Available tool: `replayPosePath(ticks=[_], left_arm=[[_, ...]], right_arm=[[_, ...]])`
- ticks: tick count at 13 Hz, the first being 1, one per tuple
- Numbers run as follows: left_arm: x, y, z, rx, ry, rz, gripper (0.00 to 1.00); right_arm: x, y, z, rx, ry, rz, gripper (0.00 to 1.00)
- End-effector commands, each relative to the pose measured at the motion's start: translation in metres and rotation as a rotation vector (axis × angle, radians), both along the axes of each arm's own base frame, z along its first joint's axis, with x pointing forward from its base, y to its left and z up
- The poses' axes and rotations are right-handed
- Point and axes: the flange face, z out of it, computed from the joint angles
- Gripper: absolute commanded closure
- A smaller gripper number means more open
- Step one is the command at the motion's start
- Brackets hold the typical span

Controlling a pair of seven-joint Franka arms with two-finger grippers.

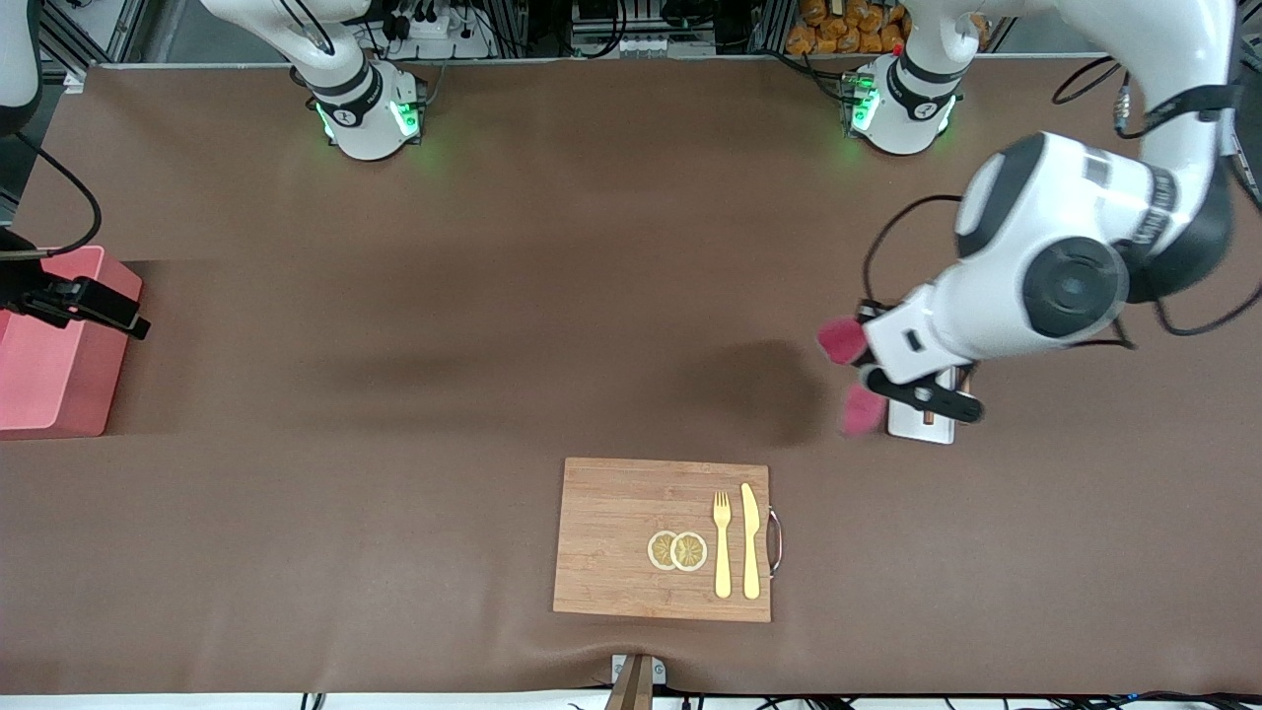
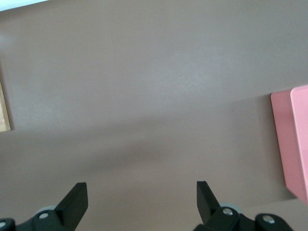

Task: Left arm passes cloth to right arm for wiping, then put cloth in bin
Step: 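Lift the cloth with the left gripper while the right gripper reaches over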

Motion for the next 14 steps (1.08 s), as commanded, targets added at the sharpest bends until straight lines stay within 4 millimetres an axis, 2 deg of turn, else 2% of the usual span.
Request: replayPosePath(ticks=[1,2,5,8,10,11,12,14], left_arm=[[-0.022,-0.054,0.025,-0.069,0.017,0.087,1.00],[-0.032,-0.079,0.033,-0.120,0.027,0.110,1.00],[-0.055,-0.134,0.045,-0.248,0.074,0.180,1.00],[-0.066,-0.192,0.053,-0.430,0.075,0.318,1.00],[-0.066,-0.223,0.057,-0.532,0.025,0.430,1.00],[-0.075,-0.246,0.055,-0.571,0.005,0.446,1.00],[-0.085,-0.262,0.058,-0.593,-0.003,0.467,1.00],[-0.088,-0.272,0.064,-0.631,-0.023,0.525,1.00]], right_arm=[[-0.001,0.028,-0.004,0.021,0.037,-0.133,0.00],[-0.005,0.045,-0.007,0.060,0.081,-0.210,0.00],[-0.008,0.070,-0.021,0.206,0.229,-0.469,0.00],[-0.011,0.105,-0.037,0.245,0.369,-0.617,0.00],[-0.011,0.121,-0.044,0.294,0.474,-0.762,0.00],[-0.012,0.129,-0.047,0.313,0.520,-0.817,0.00],[-0.013,0.139,-0.052,0.314,0.562,-0.870,0.00],[-0.018,0.159,-0.061,0.285,0.614,-0.945,0.00]])
